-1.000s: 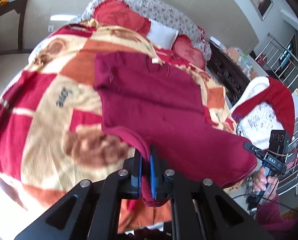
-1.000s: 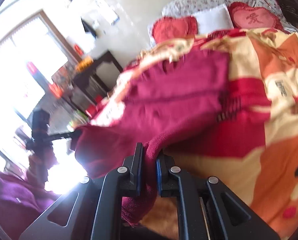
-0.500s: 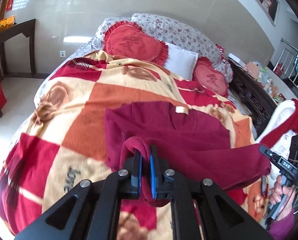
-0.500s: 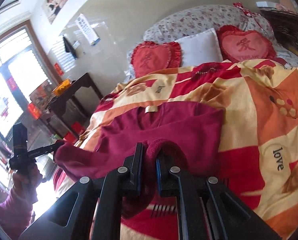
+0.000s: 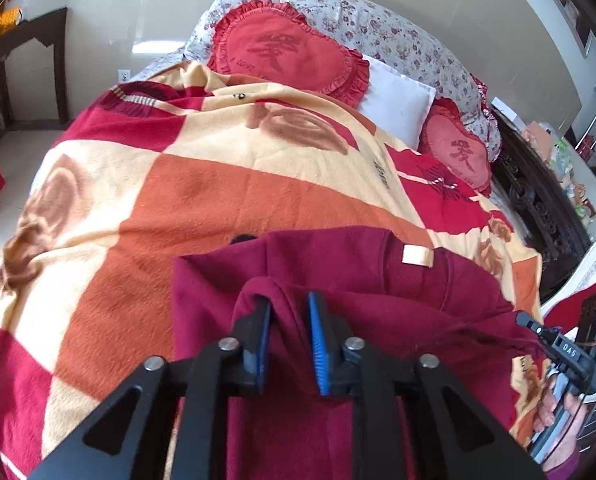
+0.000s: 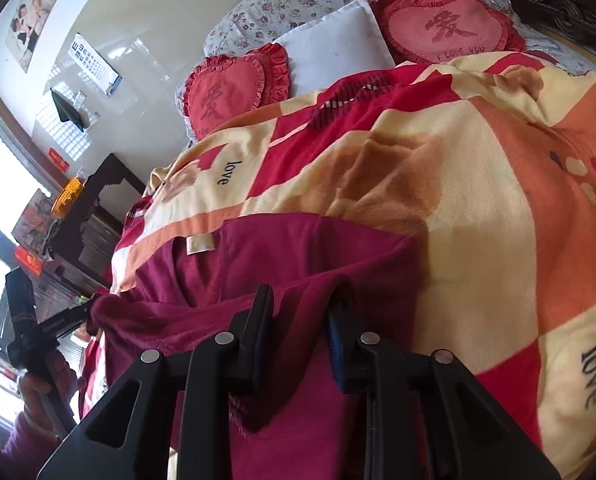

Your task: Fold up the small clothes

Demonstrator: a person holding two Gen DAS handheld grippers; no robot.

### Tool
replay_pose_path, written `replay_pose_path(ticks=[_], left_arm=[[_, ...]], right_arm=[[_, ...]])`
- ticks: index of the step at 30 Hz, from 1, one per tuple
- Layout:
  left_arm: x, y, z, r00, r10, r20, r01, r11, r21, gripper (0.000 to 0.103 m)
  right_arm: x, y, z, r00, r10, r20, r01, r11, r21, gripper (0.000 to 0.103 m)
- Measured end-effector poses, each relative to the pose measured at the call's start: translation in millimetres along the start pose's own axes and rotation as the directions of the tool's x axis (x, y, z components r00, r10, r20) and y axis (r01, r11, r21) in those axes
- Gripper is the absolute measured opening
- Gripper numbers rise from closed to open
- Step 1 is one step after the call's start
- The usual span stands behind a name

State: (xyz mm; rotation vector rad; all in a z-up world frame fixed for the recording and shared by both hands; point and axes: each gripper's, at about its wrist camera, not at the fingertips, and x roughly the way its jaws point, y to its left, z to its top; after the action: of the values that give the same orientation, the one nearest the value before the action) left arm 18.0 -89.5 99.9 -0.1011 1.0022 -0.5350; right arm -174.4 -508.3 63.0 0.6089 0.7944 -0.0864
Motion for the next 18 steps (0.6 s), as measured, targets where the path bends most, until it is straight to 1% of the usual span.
replay_pose_path(ticks=[1,2,3,5,7,9,10,12,13,15,16,18], left_arm=[[-1,2,2,1.0,-0.027,-0.01,0.027,1.0,-0.013,0.041],[-3,5,4,0.998,-0.064,-0.014,0.063,0.998,-0.031,0.054],[-8,6,5,0.998,-0.065,-0.004,0.065,0.997,-0.035,0.057],[-24,3,5,0.998,-0.014,0.055,0.015,1.0,-0.012,0.071],[-37,3,4,0.995,-0.011,0.1,0.01,1.0,0.011,0.077],[-46,3,2,0.992,-0.001,0.123,-0.002,1.0,0.021,0.077],[-48,5,1,0.992,0.007,0.129,-0.009,1.0,0.016,0.077],[-47,8,-2,0.99,0.018,0.137,-0.017,1.0,-0.006,0.077],[-42,8,-4,0.992,0.021,0.125,-0.02,1.0,-0.01,0.077],[-32,8,-6,0.995,0.034,0.098,-0.034,0.999,-0.012,0.077],[-25,7,-8,0.995,0.051,0.084,-0.049,0.999,-0.016,0.077],[-2,6,-11,0.996,0.093,0.014,-0.093,0.996,-0.002,0.079]], right_arm=[[-6,-4,-1,1.0,0.01,0.011,-0.01,1.0,0.014,0.01],[-12,-9,-2,0.999,0.002,0.032,-0.003,1.0,0.031,0.02],[-24,-16,-5,0.997,-0.018,0.07,0.014,0.998,0.054,0.023],[-39,-24,-7,0.995,-0.006,0.098,-0.001,0.997,0.077,0.024],[-51,-25,-13,0.993,-0.011,0.114,0.003,0.998,0.067,0.024],[-54,-14,-21,0.995,-0.013,0.1,0.014,1.0,-0.003,0.021],[-50,-7,-24,0.997,-0.01,0.079,0.013,0.999,-0.039,0.017],[-37,12,-28,1.0,-0.003,0.031,0.006,0.994,-0.112,0.016],[-29,23,-28,1.0,-0.012,0.023,0.016,0.988,-0.152,0.016],[-11,44,-21,0.998,-0.047,0.039,0.054,0.976,-0.213,0.016],[-4,49,-16,0.997,-0.051,0.05,0.061,0.973,-0.222,0.016],[13,57,-1,0.996,-0.049,0.076,0.064,0.972,-0.224,0.016]])
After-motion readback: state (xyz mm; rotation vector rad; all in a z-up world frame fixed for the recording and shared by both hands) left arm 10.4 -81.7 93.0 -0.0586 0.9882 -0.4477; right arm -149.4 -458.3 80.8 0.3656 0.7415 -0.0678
